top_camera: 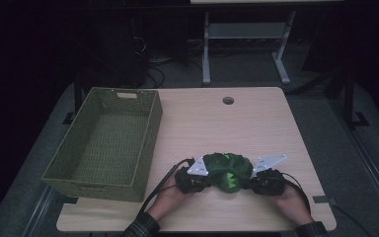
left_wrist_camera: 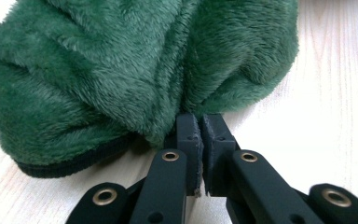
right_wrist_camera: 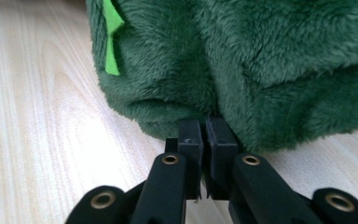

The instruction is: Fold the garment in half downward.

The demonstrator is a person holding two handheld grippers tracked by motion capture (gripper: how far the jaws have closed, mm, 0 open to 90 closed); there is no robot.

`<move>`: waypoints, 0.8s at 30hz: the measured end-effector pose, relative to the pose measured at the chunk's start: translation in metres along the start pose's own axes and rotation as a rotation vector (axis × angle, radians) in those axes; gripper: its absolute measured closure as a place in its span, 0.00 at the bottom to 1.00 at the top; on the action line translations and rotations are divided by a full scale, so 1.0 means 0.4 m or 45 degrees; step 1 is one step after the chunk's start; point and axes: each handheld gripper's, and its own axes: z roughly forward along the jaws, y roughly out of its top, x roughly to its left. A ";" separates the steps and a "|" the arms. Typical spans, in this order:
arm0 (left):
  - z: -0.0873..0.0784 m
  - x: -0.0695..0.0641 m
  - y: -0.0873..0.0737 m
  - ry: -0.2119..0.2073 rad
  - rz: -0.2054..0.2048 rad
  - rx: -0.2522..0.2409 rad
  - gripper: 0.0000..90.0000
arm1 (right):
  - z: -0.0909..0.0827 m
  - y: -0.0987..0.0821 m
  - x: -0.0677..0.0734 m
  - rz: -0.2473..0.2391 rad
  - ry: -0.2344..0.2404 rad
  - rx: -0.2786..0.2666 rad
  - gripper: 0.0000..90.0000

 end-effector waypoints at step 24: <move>-0.113 -0.026 0.029 0.036 -0.037 -0.139 0.83 | -0.113 -0.019 0.028 -0.007 -0.071 -0.178 0.77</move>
